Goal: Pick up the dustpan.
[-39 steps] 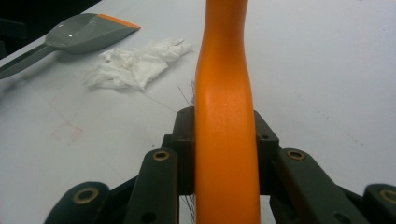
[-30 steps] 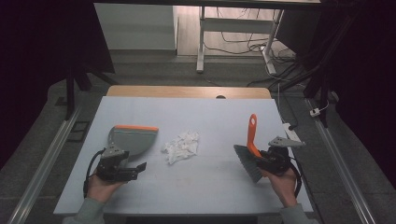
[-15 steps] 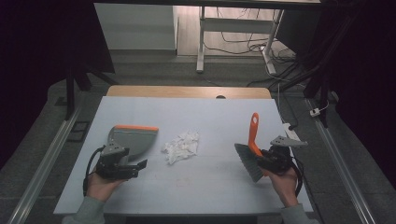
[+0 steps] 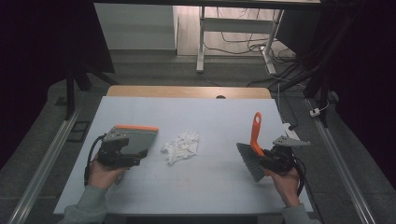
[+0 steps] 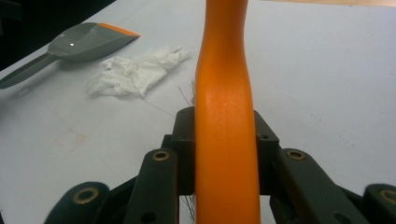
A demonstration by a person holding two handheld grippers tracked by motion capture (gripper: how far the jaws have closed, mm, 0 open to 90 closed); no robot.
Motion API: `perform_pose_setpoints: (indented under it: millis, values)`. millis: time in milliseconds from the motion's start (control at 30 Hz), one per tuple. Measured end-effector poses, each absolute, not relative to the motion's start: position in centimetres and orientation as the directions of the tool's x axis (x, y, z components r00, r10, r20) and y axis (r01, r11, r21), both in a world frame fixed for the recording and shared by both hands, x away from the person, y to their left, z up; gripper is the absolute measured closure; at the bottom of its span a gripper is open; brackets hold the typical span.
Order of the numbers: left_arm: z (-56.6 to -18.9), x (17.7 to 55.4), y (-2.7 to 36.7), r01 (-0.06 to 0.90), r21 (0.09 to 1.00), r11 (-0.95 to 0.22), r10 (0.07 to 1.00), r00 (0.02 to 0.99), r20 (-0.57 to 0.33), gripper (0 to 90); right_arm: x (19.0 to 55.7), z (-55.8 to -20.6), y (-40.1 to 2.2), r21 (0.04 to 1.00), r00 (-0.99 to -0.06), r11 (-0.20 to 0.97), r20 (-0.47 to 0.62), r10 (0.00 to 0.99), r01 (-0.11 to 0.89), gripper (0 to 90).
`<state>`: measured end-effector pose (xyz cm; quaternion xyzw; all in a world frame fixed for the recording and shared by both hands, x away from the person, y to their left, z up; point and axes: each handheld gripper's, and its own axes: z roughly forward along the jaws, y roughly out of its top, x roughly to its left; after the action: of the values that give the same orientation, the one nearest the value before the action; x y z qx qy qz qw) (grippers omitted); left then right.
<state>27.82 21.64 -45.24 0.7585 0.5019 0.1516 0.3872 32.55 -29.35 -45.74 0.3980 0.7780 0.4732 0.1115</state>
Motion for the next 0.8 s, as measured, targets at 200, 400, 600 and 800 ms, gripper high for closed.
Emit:
perform_pose_setpoints:
  millis: [200, 400, 600, 800]
  values:
    - [-45.3, 28.0, 23.0, 0.692, 0.702, -0.168, 0.902, 0.395, -0.174, 15.1, 32.6, -45.8, -29.1, 0.821, -0.660, 0.243, 0.202, 0.723, 0.517, 70.1]
    - [-46.0, 28.2, 24.4, 0.739, 0.657, -0.148, 0.917, 0.352, -0.190, 15.4, 32.5, -45.9, -28.8, 0.820, -0.668, 0.252, 0.199, 0.717, 0.514, 70.1]
    - [-47.1, 28.6, 24.8, 0.784, 0.595, -0.177, 0.929, 0.333, -0.163, 15.3, 32.5, -46.2, -28.7, 0.817, -0.675, 0.261, 0.198, 0.711, 0.515, 70.1]
    - [-48.4, 29.1, 24.5, 0.807, 0.559, -0.192, 0.933, 0.327, -0.152, 15.3, 32.5, -46.3, -28.6, 0.813, -0.674, 0.265, 0.197, 0.712, 0.519, 70.1]
